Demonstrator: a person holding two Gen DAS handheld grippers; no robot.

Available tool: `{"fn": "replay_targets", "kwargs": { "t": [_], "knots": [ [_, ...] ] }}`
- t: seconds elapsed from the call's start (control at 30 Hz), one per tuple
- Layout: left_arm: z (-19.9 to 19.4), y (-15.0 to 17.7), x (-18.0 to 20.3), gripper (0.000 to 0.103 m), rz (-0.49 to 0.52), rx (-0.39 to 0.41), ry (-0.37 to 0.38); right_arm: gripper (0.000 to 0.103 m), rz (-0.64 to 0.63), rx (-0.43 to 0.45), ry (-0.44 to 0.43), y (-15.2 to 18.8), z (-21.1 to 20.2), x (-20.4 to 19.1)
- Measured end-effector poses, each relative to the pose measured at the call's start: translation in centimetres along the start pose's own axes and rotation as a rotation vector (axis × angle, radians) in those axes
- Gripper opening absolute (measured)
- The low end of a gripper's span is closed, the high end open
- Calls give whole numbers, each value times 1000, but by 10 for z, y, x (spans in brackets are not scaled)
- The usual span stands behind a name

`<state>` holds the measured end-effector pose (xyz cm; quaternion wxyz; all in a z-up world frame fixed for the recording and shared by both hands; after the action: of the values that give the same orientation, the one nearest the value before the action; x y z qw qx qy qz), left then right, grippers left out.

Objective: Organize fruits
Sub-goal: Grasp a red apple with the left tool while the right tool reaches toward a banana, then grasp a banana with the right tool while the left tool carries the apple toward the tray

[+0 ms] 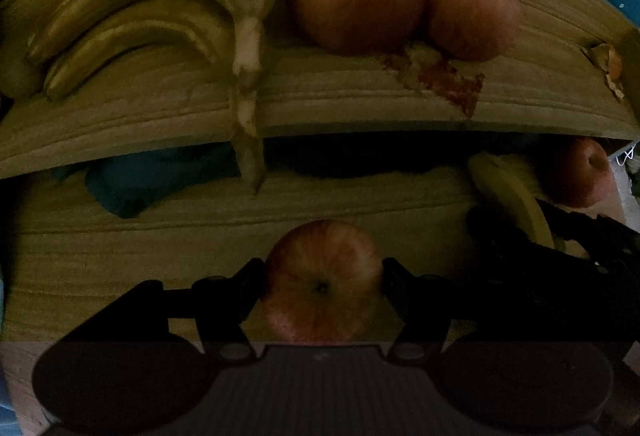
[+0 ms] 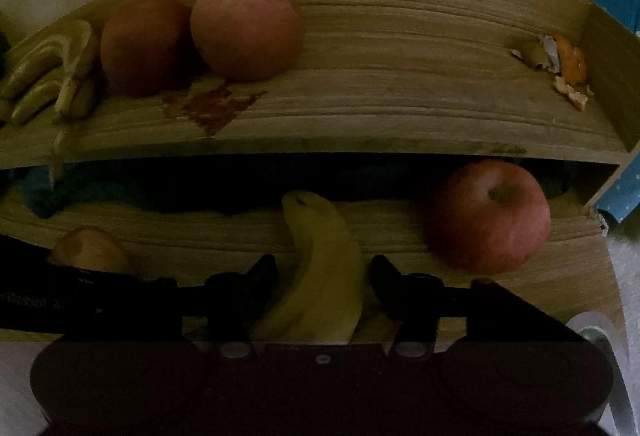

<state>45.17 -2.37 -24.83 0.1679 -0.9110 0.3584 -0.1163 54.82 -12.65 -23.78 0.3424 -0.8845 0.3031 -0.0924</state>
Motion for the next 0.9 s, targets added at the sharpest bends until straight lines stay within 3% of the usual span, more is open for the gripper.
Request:
{"fn": "replay_targets", "kwargs": {
  "t": [0.47,0.9],
  "knots": [
    [-19,33,-27,68,14,10,67,35,68,76,23,-2,-20,-17],
    [-70,55,-51,68,95,88,152,35,157,231,76,9,-112,-50]
  ]
}}
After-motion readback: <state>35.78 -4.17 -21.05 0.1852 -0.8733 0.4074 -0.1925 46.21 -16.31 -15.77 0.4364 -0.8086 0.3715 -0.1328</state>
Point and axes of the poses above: each gripper's, at about its wrist camera, not at the fingertips, and z roughly the way its jaws point, x to its right, y to its underside, the point moved 10 cm from there along z, roughly the way its jaws point, and after that the axes turned 8 degrees about x, right-handed, at the moved point
